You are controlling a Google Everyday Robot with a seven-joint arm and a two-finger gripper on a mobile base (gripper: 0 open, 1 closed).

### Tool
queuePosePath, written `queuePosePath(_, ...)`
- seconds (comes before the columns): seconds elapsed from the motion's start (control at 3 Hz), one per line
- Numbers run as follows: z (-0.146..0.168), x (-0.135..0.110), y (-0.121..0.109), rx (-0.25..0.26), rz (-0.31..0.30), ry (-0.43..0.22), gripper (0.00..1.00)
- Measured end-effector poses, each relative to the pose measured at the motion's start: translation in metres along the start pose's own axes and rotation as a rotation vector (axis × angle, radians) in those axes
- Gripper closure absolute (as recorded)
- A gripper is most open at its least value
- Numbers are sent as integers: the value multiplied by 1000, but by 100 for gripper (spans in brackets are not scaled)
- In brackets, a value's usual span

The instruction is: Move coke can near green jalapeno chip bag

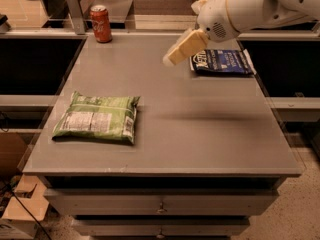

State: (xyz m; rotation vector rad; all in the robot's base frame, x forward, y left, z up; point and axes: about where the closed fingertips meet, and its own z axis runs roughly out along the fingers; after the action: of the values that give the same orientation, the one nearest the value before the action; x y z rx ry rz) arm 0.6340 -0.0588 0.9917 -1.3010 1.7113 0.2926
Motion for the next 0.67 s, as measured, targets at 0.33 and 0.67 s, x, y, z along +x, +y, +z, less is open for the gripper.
queuePosePath(0.33, 6, -4, -1, -5, -1, -7, 0)
queuePosePath(0.67, 19, -7, 1, -8, 12, -13, 0)
